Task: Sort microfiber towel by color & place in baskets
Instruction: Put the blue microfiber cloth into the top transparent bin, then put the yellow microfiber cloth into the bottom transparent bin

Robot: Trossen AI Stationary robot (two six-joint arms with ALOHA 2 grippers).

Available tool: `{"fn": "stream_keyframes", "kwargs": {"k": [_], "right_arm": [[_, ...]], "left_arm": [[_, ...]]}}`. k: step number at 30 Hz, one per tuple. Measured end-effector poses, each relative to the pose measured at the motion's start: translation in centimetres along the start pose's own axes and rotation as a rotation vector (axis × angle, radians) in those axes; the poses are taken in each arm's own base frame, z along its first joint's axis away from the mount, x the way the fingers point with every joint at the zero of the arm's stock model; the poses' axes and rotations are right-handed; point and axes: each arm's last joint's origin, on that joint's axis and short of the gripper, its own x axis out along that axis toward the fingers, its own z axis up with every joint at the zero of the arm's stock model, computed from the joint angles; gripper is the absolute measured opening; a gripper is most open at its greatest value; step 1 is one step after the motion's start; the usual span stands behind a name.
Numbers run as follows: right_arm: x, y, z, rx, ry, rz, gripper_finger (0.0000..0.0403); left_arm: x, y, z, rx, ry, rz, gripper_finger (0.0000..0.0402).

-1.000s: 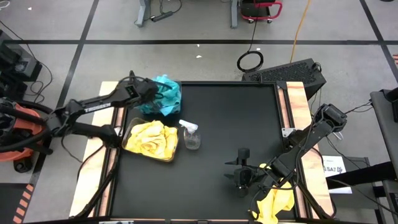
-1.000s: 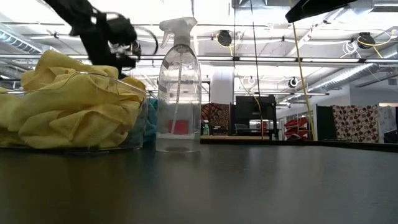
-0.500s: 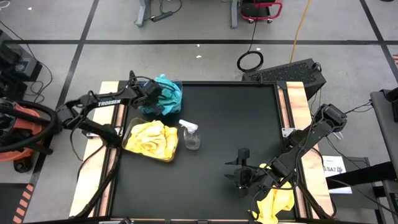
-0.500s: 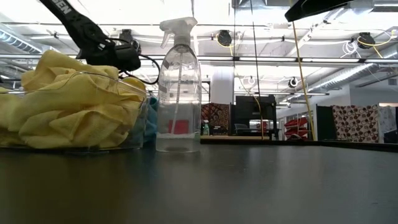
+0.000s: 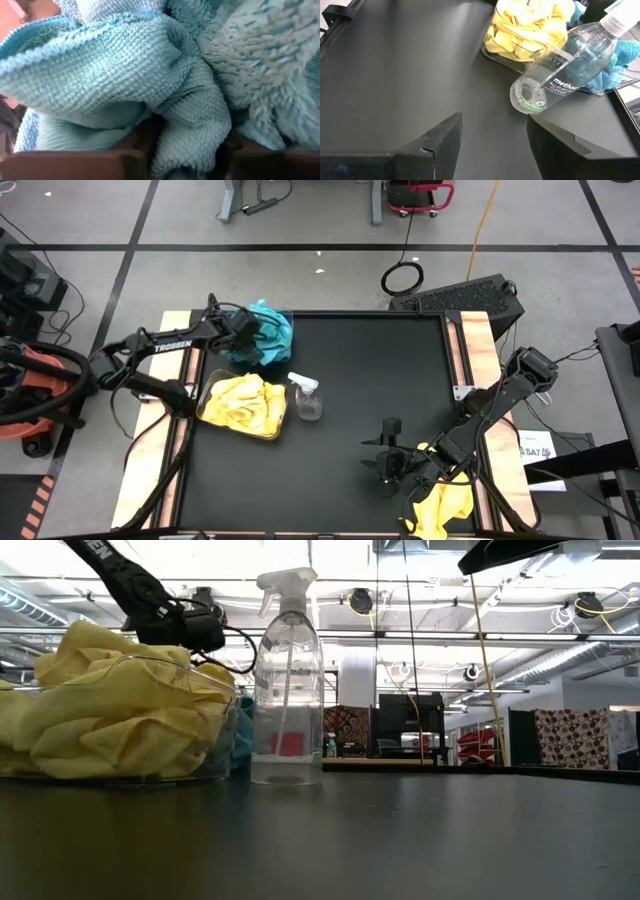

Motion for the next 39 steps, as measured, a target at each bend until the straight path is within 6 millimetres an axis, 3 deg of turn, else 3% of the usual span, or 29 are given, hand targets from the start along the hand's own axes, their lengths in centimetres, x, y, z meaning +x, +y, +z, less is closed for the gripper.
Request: {"fn": "stream_keyframes", "kwargs": {"k": [6,12,31,39], "right_arm": [[0.0,0.0,0.0,0.002,-0.001,0.000,0.0215],[0.0,0.0,0.0,0.003,-0.002,0.000,0.0215],[0.0,0.1,0.3,0.017,-0.018,0.005,0.0215],[0.0,0.1,0.3,0.016,-0.019,0.005,0.0215]], "left_arm": [[-2.7,0.1,0.4,0.010,-0.045,-0.031,0.0184],[-5.8,-0.1,0.3,0.023,-0.150,-0.053,0.0219],[-12.4,-0.4,-1.2,0.016,-0.460,-0.152,0.0226],[-15.5,-1.4,-1.7,0.035,-0.653,-0.359,0.0226]]}}
